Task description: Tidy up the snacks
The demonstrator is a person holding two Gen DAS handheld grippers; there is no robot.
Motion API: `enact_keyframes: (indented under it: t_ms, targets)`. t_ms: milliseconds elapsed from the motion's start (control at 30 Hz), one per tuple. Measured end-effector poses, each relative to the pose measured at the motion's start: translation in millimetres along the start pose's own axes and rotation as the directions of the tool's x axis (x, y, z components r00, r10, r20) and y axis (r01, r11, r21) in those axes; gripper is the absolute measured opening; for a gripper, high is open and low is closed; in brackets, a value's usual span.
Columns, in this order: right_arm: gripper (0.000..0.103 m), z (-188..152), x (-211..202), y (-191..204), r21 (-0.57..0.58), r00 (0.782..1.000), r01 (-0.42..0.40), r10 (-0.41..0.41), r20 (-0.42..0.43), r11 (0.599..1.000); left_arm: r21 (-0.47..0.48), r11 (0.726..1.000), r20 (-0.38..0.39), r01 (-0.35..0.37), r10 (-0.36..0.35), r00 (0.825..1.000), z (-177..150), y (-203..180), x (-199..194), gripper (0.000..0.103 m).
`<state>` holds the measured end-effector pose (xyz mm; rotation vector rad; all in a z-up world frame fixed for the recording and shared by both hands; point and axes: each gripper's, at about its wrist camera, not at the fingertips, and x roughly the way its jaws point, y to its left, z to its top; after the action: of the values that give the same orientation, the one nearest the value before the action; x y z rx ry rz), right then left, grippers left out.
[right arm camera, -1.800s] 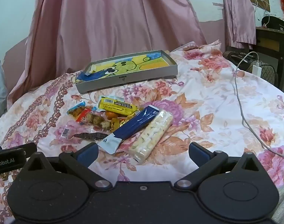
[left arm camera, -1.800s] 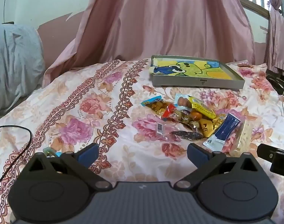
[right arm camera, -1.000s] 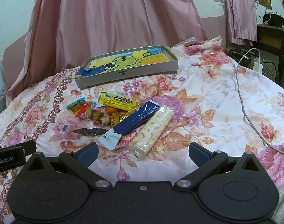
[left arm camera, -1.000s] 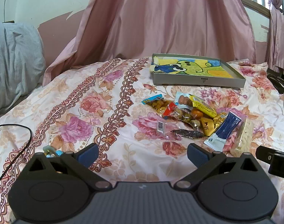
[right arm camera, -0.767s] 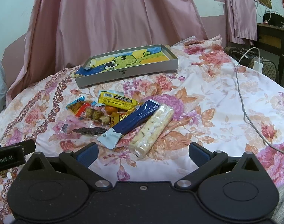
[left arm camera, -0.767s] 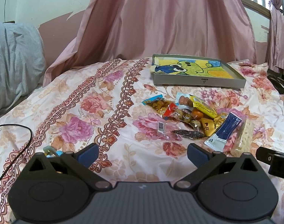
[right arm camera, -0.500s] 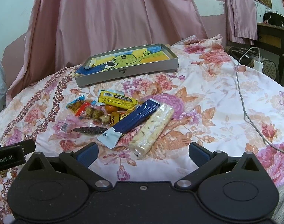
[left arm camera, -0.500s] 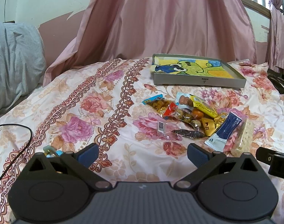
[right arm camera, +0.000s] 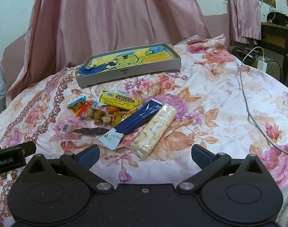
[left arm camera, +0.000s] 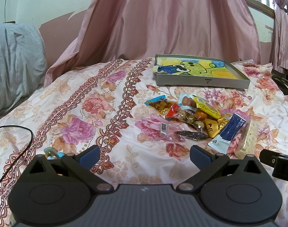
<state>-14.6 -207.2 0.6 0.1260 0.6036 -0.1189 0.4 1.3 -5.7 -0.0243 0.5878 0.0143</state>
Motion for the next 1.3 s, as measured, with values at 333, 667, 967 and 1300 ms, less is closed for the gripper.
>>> enact_keyframes:
  t_ms: [333,667,967,1300]
  targets:
    - [0.102,-3,1,0,0.0,1.0,0.003,-0.003,-0.007,1.0,0.0,1.0,-0.004,-0.003,0.003,1.0,-3,2,1,0.103]
    - [0.102,-1,4,0,0.0,0.999,0.017,-0.017,-0.033,1.0,0.009,1.0,-0.026,-0.018,0.018,1.0,-6,1,7,0.103]
    - [0.102,1,8,-1,0.012,0.998,0.023,-0.022,-0.055,1.0,0.023,0.999,-0.058,-0.028,0.029,0.998,-7,-3,15,0.103]
    - [0.102,22,26,-13,0.057,0.99,-0.077,0.083,-0.111,0.995,0.082,0.996,-0.071,-0.019,0.025,0.997,9,-15,39,0.103]
